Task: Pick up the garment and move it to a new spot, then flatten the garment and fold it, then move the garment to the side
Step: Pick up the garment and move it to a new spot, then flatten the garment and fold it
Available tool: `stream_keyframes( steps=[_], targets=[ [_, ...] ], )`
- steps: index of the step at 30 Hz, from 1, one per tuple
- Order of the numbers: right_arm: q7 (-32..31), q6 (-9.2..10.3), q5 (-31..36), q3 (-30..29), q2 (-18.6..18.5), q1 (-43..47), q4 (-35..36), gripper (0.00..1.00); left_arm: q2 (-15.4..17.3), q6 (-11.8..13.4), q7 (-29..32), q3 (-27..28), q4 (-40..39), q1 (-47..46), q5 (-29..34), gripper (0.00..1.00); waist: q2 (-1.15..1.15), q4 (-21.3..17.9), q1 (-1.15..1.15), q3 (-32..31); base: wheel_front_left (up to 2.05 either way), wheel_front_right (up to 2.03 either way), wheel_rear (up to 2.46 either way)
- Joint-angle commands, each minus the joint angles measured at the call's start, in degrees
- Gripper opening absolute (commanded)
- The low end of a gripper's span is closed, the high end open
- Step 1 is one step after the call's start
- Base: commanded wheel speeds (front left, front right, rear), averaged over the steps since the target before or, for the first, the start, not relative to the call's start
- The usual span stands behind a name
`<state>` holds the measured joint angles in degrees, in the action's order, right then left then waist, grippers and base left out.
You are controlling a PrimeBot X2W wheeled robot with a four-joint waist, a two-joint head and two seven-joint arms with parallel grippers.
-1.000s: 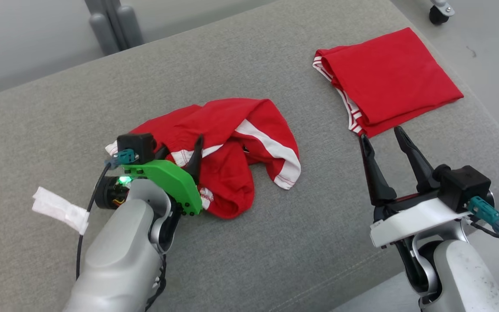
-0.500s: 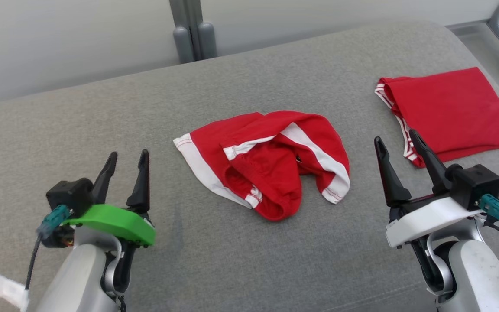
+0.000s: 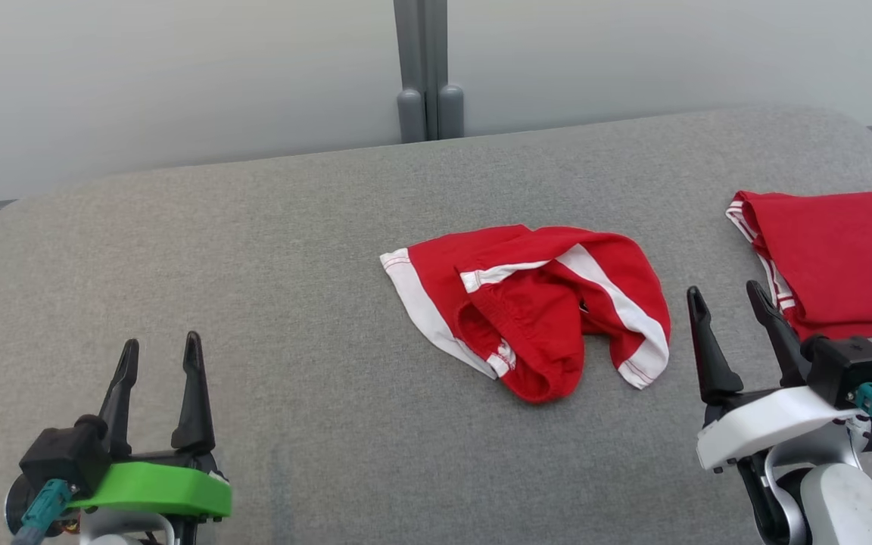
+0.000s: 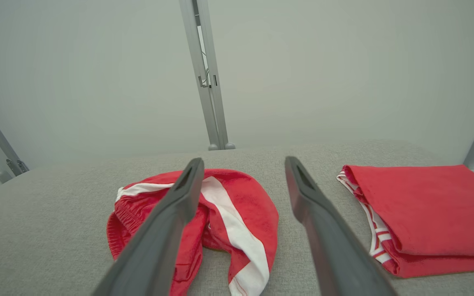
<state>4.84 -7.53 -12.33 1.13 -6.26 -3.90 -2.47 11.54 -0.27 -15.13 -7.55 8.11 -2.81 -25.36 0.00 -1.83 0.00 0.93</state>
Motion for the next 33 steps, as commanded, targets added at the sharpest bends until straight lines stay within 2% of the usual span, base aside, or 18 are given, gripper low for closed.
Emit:
stream_keyframes(
  steps=[1, 11, 33],
  targets=[
    [0.41, 0.09, 0.62, -0.48, -0.1, 0.85, -0.26, 1.0, -0.19, -0.28, 0.03, 0.51, -0.03, 1.35, 0.48, 1.0, 0.0, 1.31, 0.0, -0.74, 0.0, 0.0, 0.0],
    [0.23, 0.09, 1.02, -1.13, 0.64, 2.33, -2.11, 1.0, -0.93, -1.37, 0.02, 2.17, -0.35, 3.45, 3.39, 1.0, 0.0, 2.6, 0.0, -1.07, 0.0, 0.0, 0.0],
    [-0.18, 0.09, 0.64, 0.25, 0.22, 1.0, -3.14, 1.0, -3.78, -2.98, 0.02, 3.63, 1.71, 2.68, 5.05, 1.0, 0.0, 0.78, 0.0, -0.94, 0.0, 0.0, 0.0]
  ],
)
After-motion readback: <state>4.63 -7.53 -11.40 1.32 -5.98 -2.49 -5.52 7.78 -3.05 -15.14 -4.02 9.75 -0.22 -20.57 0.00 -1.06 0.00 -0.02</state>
